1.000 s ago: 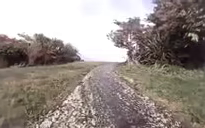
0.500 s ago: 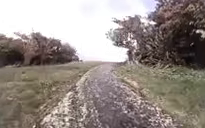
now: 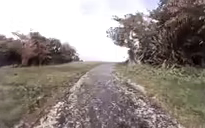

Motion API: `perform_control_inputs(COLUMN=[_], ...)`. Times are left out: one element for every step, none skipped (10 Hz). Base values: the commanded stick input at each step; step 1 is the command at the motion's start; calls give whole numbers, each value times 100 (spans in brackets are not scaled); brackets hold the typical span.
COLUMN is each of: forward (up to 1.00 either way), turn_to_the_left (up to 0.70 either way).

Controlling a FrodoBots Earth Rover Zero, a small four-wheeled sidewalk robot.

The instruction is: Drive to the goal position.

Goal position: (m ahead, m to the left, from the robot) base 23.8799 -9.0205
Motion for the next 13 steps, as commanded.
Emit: perform_control_inputs(forward=[100,100,100,100,100,100,100,100,100,100,100,100,100], turn_to_the_left=[0,0,0,0,0,0,0,0,0,0,0,0,0])
